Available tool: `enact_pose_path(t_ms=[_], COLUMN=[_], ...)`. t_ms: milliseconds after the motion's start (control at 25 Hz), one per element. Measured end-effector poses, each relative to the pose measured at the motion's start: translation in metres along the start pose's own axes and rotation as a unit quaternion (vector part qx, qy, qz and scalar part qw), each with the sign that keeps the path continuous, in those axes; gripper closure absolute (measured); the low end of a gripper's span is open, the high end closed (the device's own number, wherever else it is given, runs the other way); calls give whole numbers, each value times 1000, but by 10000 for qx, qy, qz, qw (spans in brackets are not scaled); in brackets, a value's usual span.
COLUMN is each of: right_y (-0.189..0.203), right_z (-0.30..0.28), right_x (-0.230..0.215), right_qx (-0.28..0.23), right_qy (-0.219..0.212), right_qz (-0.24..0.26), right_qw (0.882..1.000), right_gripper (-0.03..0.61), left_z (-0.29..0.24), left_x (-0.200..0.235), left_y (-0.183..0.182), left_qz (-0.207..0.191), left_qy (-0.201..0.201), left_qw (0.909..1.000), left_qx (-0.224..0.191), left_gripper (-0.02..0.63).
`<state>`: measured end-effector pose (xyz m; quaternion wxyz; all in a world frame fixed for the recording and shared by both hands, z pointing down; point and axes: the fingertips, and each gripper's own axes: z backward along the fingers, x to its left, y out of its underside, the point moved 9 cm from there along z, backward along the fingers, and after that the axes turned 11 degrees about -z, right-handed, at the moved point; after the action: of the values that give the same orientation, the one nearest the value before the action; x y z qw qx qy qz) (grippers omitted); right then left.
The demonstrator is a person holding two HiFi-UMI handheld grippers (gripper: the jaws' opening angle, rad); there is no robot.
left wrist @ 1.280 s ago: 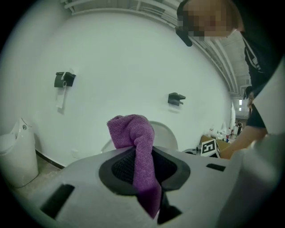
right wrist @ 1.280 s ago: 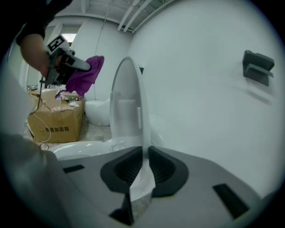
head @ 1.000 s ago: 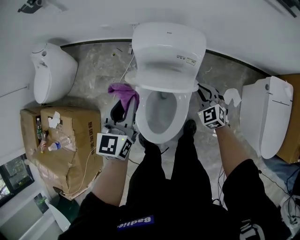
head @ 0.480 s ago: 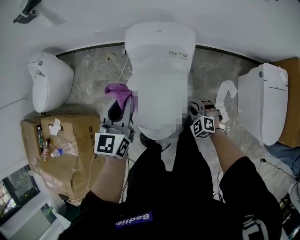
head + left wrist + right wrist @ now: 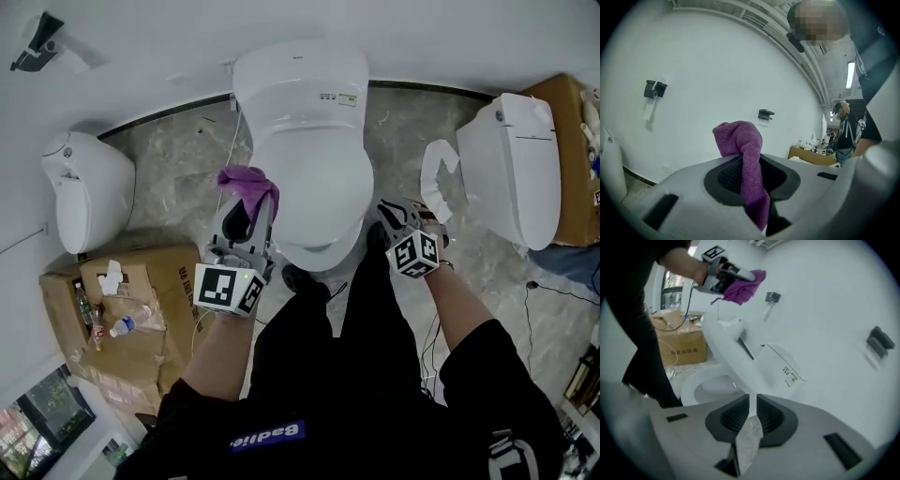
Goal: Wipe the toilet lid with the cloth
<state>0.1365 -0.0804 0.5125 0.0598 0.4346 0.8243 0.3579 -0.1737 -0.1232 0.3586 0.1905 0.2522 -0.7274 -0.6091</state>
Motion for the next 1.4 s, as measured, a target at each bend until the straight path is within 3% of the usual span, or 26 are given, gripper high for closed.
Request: enact_pose_path(t_ms=[200,440,720,920,1200,1400], right_y=[-35,-39,-6,9,24,35], right_z=[21,-11,-35,-46,-58,-67], right_x=[7,15,42,53,61,76], right_qx=[-828,-1008,-705,-815,-936,-1104], right_qy=[-138,-637,-1181,-1195,-1235,-1338], right_qz=[-1473,-1954,-1812,-1960,-1857,-1895], right_qw=[9855,9734,9738,9699,9703,9664], right_gripper=[531,540,546,548,551,551], left_z=[3,-11,-33,-60,-109,-138], left_x=[-10,-27,-32,-12,29,63], left_y=[-3,10,46,98,169,210], left_qz=[-27,117,-43,-84,-300,-590], left_qy=[-21,-191,-157,-141,-144,-151], left_qw=[10000,9995,9977,9922,9815,9649], left_qx=[64,210,653,1234,1883,2554], left_gripper=[529,529,529,529,529,529])
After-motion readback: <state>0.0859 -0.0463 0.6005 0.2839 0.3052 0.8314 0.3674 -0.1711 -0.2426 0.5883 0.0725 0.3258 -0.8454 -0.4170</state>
